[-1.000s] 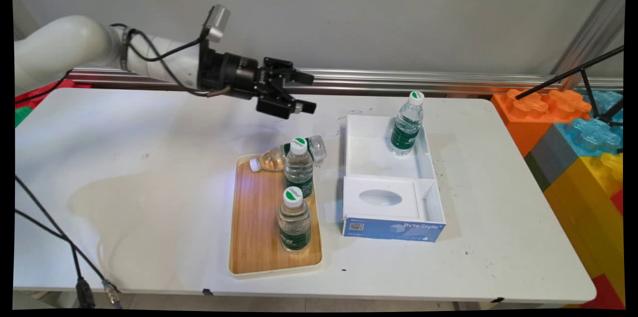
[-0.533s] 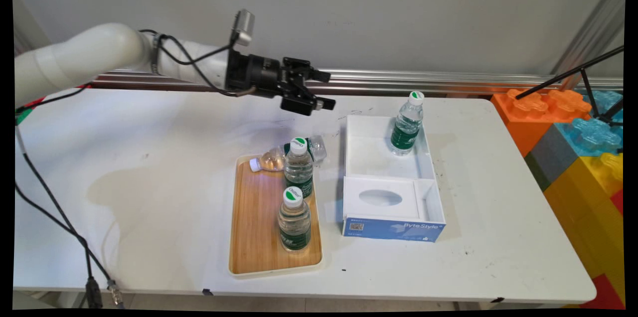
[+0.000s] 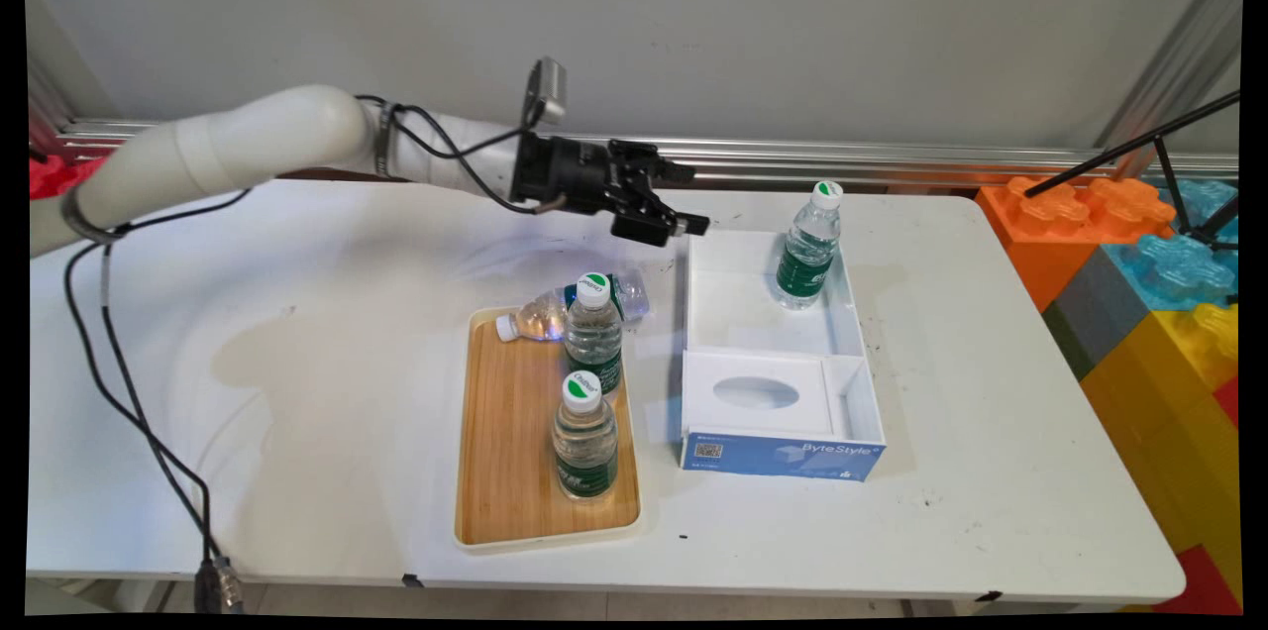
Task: Pick up the green bottle from the white box
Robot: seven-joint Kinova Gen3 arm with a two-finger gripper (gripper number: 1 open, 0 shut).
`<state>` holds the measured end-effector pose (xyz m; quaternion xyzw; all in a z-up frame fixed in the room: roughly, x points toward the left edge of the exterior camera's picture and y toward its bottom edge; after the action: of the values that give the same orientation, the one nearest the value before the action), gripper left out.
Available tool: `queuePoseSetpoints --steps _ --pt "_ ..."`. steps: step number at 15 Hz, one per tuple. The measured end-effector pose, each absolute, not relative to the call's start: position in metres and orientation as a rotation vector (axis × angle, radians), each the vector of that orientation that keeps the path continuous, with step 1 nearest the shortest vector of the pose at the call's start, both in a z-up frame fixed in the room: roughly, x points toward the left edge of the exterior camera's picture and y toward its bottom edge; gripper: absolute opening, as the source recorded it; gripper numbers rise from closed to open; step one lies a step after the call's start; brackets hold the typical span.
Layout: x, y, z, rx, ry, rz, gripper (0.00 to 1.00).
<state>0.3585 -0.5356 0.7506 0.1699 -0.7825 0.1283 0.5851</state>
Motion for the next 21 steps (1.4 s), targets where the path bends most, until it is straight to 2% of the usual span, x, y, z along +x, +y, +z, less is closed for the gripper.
queuePoseSetpoints --steps 9,21 --pt "0.321 -0.567 0.715 0.41 -1.794 0.272 1.0" --pt "0.275 -0.596 0.694 0.403 -1.75 0.233 1.0"
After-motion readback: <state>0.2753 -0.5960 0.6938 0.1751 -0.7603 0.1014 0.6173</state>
